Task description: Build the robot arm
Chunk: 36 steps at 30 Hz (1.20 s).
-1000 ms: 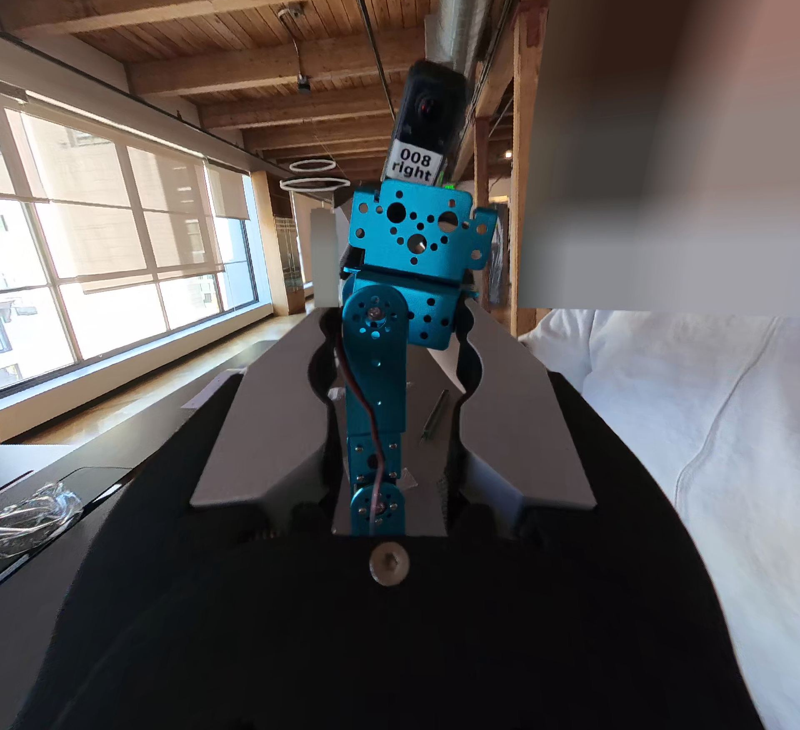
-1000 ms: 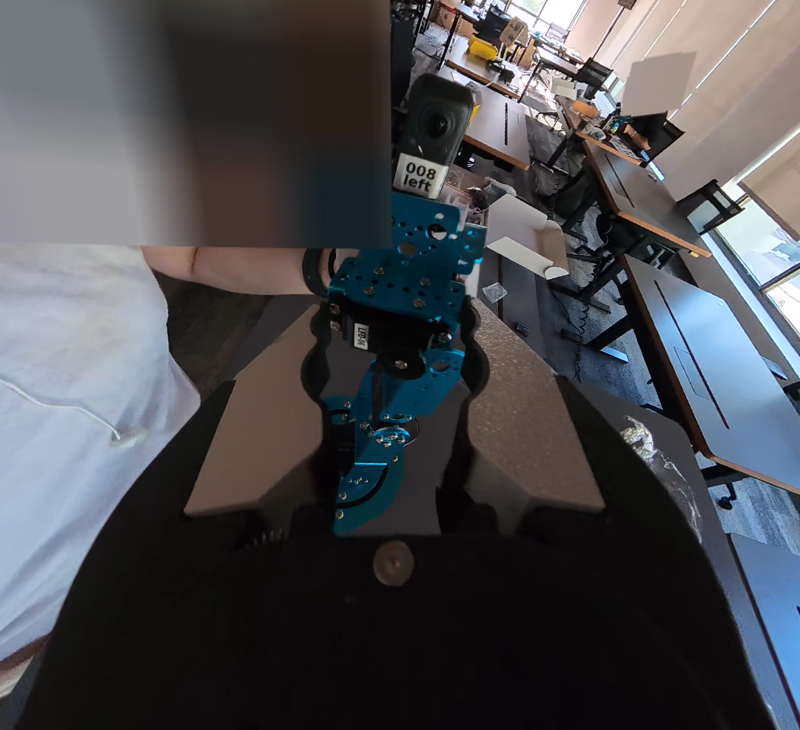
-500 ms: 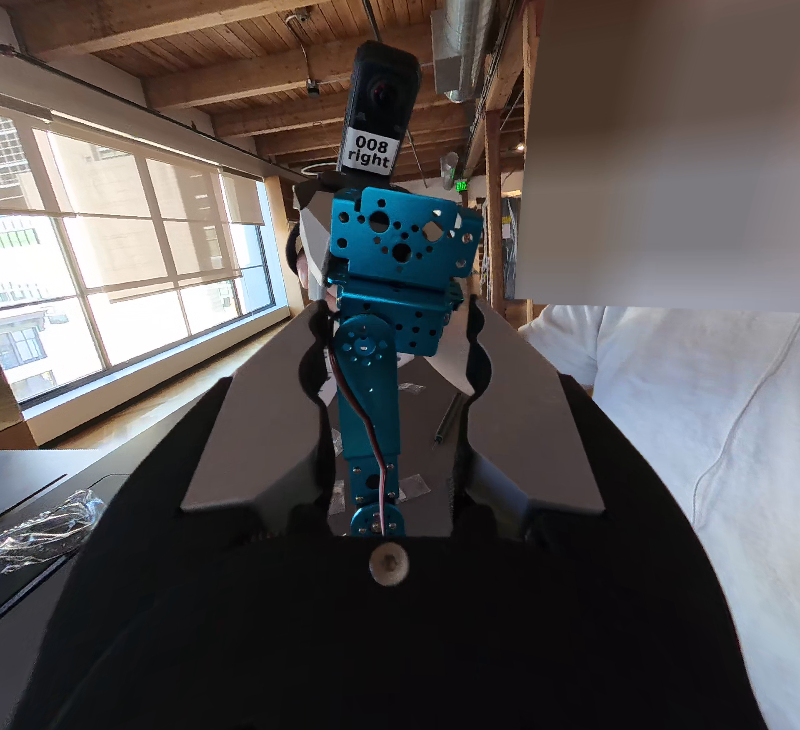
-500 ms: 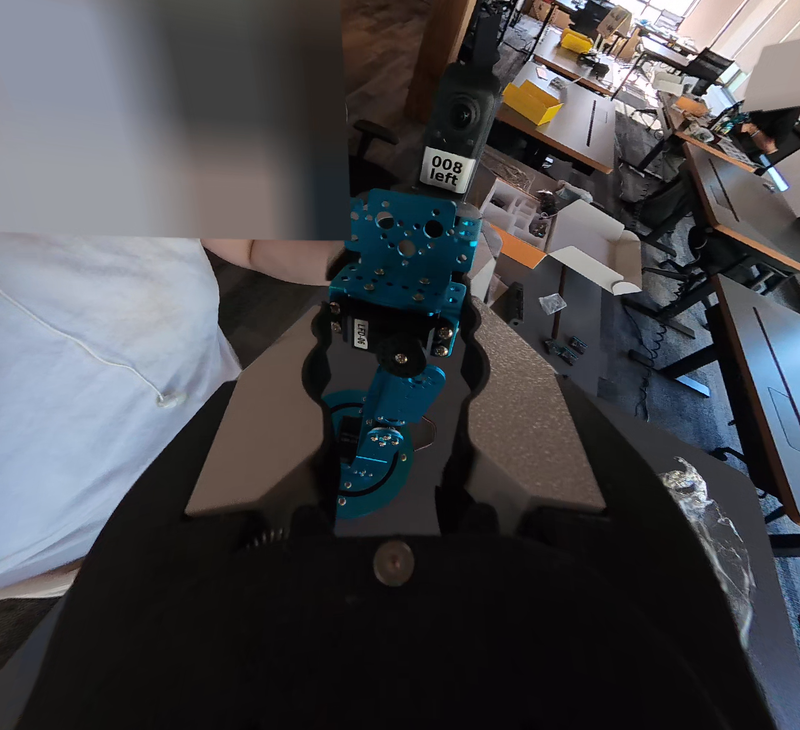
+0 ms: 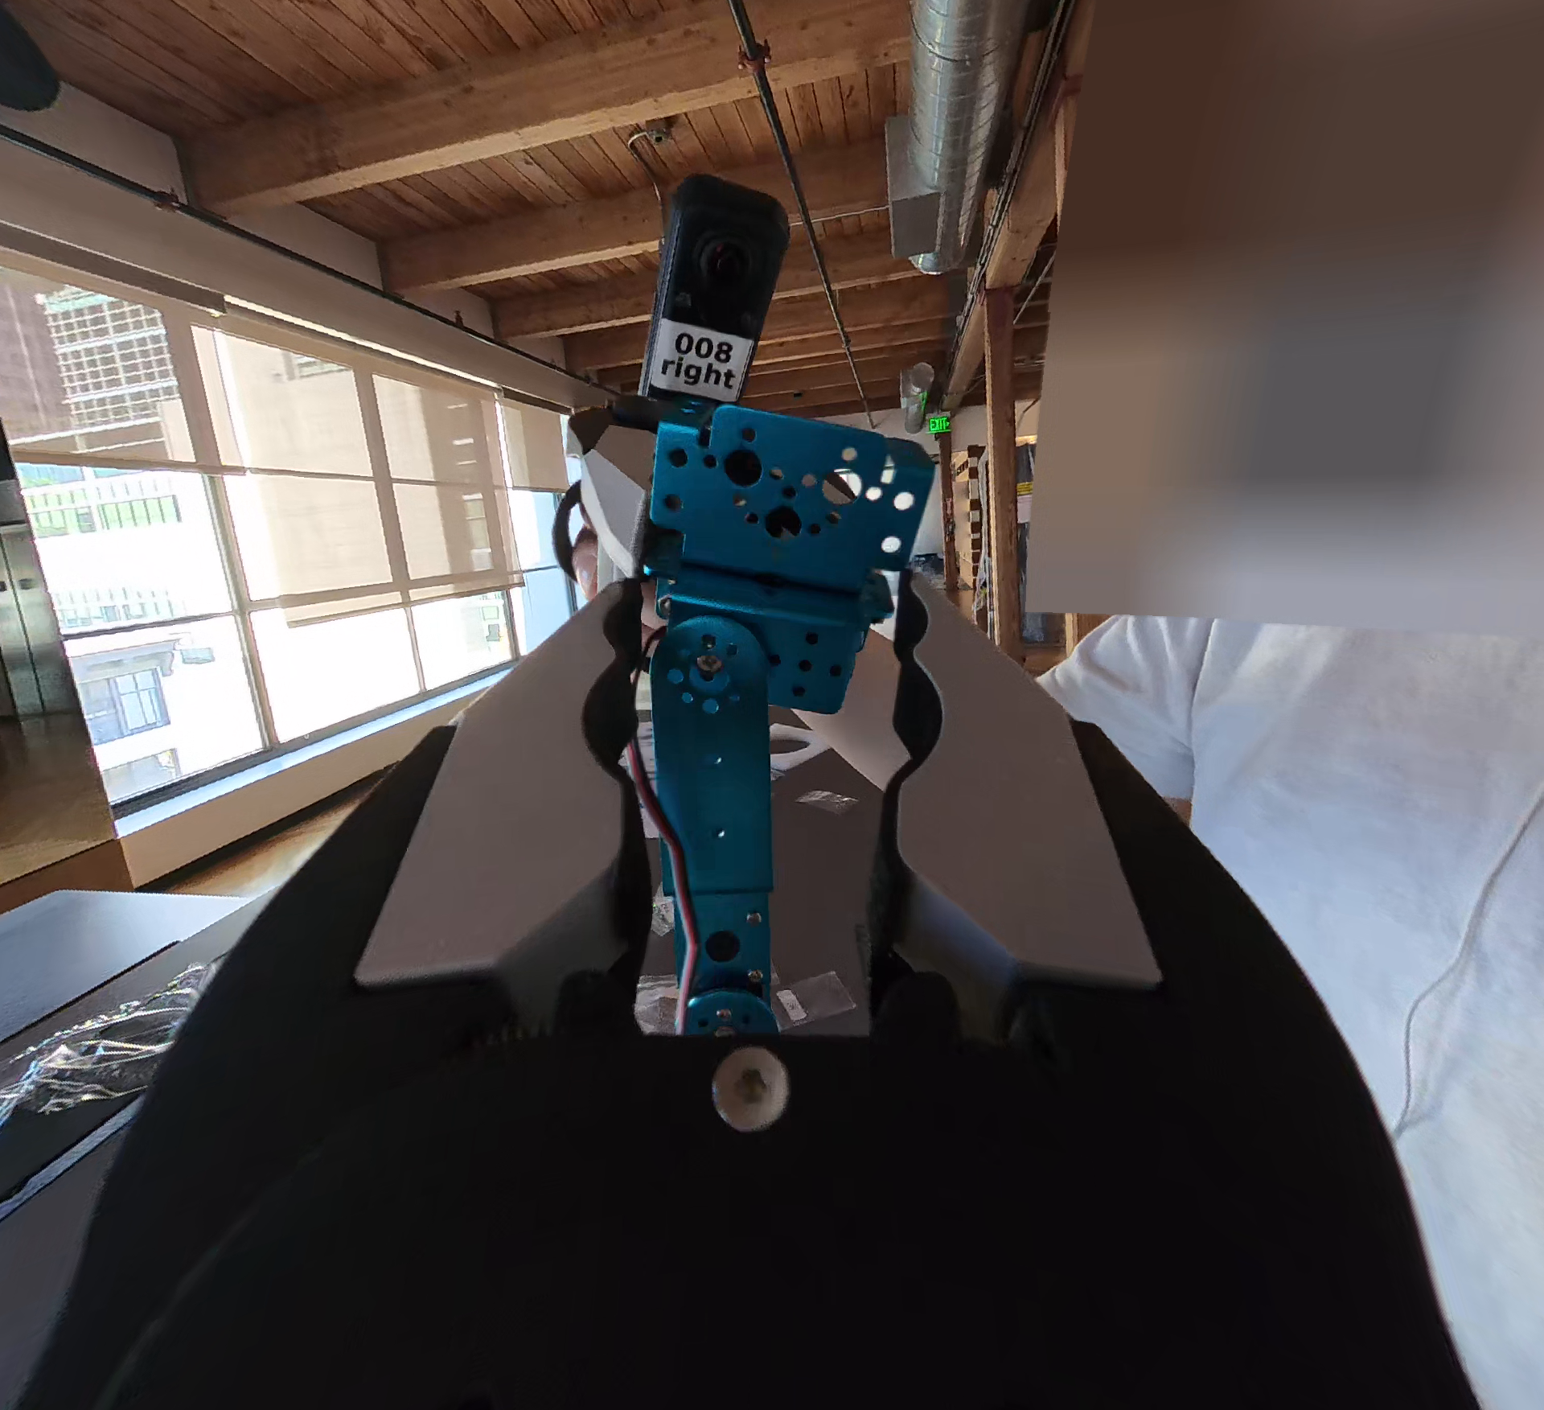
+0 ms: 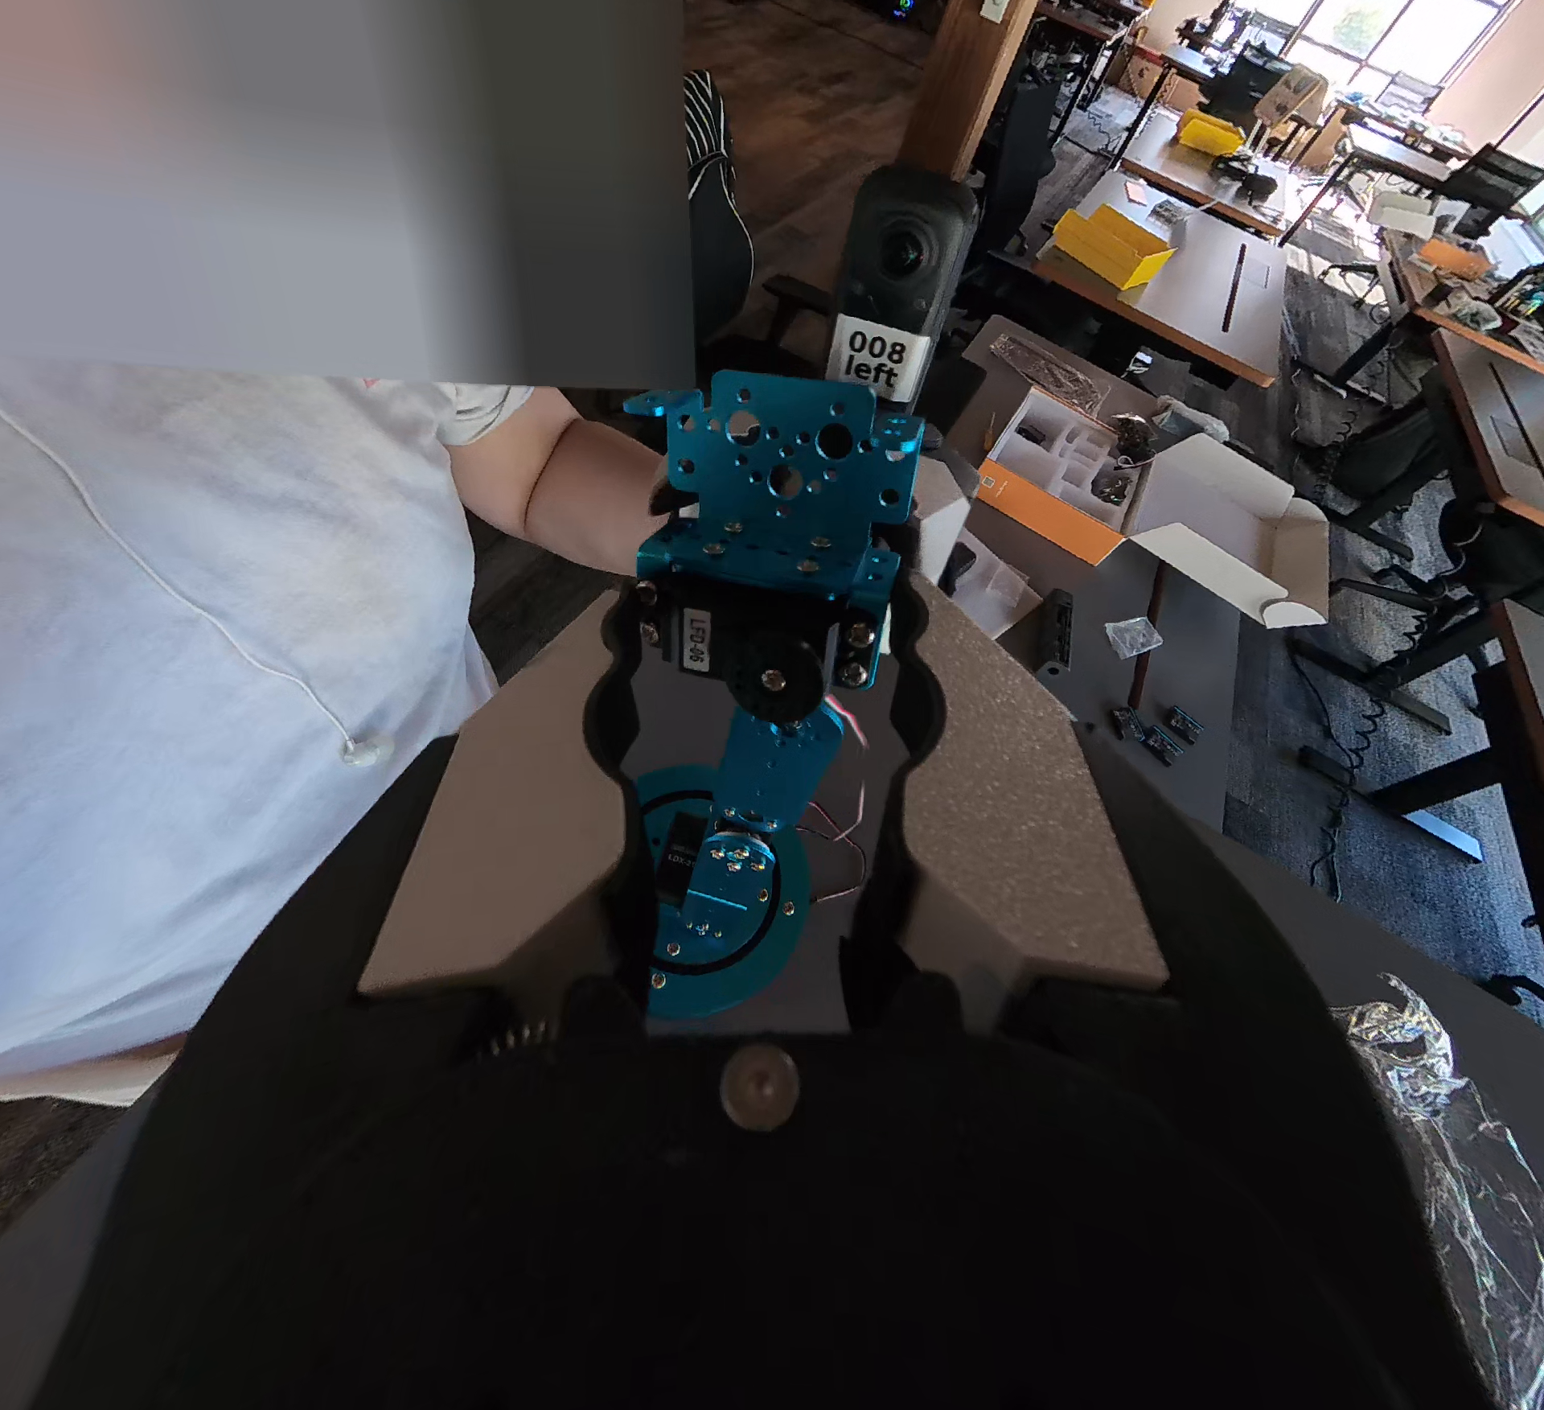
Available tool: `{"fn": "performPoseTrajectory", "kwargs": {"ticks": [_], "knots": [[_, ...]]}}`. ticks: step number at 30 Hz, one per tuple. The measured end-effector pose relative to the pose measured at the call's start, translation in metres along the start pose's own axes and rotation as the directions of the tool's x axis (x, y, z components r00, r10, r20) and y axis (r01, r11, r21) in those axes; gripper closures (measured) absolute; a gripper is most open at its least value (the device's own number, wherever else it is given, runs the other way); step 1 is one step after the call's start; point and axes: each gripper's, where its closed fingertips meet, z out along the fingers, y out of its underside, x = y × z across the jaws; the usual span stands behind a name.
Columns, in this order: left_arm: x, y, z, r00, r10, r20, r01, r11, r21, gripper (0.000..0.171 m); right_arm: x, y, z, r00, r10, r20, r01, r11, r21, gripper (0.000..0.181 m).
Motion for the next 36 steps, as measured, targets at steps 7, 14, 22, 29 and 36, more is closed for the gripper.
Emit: {"fn": "performPoseTrajectory", "kwargs": {"ticks": [7,14,22,29,36], "knots": [[-0.001,0.008,0.005,0.992,0.127,0.015,-0.126,0.991,-0.050,0.098,0.001,0.005,0.005,1.000,-0.003,0.016,0.003,1.000,-0.014,0.123],[-0.003,0.008,0.011,0.987,0.152,0.046,-0.148,0.987,-0.066,0.101,0.002,0.002,0.003,1.000,-0.008,0.008,0.008,1.000,0.023,0.123],[0.000,-0.008,0.020,0.976,0.205,0.079,-0.200,0.977,-0.069,0.102,0.004,0.005,0.007,0.998,-0.043,-0.040,0.045,0.998,0.037,0.122],[-0.004,-0.015,0.028,0.959,0.260,0.114,-0.244,0.960,-0.141,0.104,0.006,-0.001,0.000,0.996,-0.039,-0.074,0.046,0.995,0.092,0.122],[-0.014,-0.018,0.029,0.952,0.252,0.175,-0.219,0.957,-0.191,0.105,0.018,-0.001,-0.022,0.980,0.071,-0.185,-0.021,0.965,0.260,0.123]]}}
